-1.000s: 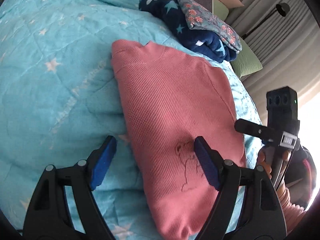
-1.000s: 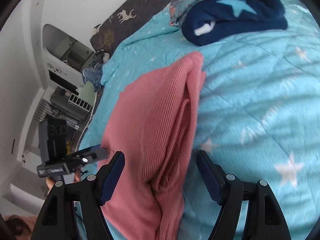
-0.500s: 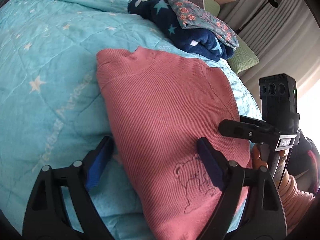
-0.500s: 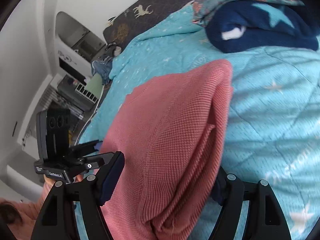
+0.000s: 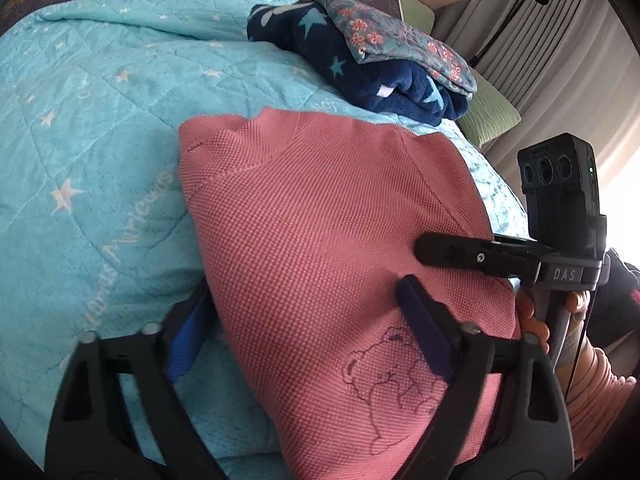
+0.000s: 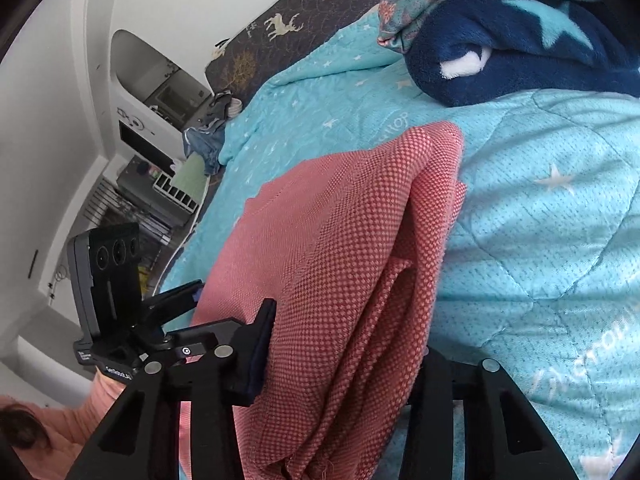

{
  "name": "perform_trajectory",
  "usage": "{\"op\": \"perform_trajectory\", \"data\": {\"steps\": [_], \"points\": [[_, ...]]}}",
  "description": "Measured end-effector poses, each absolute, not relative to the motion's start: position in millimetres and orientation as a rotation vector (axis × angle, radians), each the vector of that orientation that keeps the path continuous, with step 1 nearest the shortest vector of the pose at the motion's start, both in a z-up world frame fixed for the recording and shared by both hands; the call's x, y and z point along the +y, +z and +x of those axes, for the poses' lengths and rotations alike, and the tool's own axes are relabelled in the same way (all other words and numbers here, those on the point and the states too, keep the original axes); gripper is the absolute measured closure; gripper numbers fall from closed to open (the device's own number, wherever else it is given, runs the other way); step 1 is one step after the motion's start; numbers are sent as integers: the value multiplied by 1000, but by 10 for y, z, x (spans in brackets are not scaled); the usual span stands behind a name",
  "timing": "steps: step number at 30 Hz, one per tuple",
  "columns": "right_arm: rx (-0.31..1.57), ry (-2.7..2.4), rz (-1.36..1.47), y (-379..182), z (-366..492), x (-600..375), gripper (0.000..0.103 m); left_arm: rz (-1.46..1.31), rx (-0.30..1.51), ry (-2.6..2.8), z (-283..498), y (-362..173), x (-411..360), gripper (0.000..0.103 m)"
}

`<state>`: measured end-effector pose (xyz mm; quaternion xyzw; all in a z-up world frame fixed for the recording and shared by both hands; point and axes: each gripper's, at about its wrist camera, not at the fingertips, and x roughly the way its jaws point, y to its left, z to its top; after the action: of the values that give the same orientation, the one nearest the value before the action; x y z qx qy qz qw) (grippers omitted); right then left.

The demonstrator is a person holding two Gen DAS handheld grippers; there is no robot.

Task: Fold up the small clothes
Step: 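Grasp the folded pink sweater with both grippers and lift it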

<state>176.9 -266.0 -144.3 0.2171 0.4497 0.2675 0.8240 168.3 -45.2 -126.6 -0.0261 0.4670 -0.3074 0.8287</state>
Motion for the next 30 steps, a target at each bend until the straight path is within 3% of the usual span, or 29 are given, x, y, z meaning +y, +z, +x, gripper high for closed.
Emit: {"op": "perform_trajectory", "data": {"steps": [7, 17, 22, 30], "points": [[890, 528, 376, -1182, 1607, -2523, 70, -45, 932, -612, 1573, -1039, -386, 59], [781, 520, 283, -732, 1268, -2381, 72, -38, 828, -629, 1328, -637, -380, 60], [706, 491, 270, -488, 1095, -2404, 73, 7, 736, -640, 1165, -358, -405, 75], [584, 462, 212, -84, 724, -2411, 74, 26, 616, -642, 940, 46, -393, 75]]}}
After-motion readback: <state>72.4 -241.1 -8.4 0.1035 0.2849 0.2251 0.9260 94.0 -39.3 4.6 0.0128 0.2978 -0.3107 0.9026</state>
